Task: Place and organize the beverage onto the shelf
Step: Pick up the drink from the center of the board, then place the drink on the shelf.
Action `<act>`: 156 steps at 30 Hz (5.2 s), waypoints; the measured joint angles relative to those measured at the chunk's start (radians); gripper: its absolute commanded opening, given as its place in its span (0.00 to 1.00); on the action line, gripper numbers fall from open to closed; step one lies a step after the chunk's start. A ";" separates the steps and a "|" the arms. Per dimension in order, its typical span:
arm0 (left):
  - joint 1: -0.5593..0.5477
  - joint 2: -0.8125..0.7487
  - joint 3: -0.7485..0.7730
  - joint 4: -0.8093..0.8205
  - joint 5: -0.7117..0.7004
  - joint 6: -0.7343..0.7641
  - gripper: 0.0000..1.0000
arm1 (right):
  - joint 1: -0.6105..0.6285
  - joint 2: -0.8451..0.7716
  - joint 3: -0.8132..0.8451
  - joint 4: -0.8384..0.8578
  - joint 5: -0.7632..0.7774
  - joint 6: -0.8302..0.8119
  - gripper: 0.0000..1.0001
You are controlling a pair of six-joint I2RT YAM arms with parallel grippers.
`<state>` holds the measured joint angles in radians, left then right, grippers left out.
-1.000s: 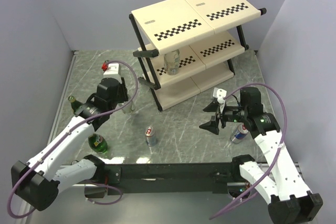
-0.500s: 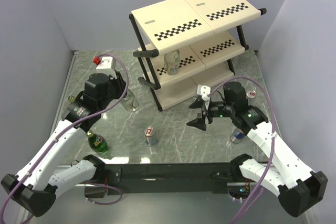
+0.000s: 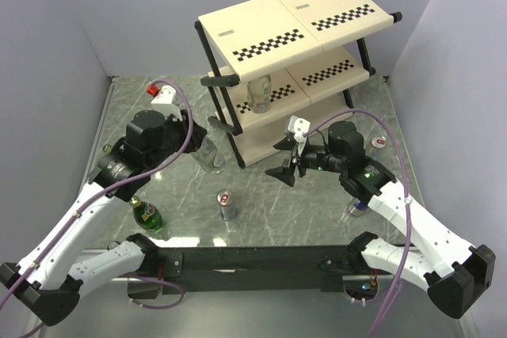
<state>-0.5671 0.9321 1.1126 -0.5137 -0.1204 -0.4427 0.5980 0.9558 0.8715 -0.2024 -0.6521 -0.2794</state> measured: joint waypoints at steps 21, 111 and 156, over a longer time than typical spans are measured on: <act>-0.319 0.095 0.024 0.053 -0.020 -0.076 0.00 | 0.034 -0.110 -0.132 0.204 0.003 0.235 0.86; -0.532 0.068 0.162 0.288 -0.167 -0.053 0.83 | -0.150 -0.205 -0.248 0.155 0.060 0.238 0.00; -0.324 -0.124 -0.284 0.245 -0.498 0.293 1.00 | -0.276 0.259 0.078 0.518 0.188 0.313 0.00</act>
<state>-0.8913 0.8085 0.8288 -0.2687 -0.6182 -0.1501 0.3222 1.2144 0.9493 0.3161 -0.4641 0.0338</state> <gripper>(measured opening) 0.995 0.743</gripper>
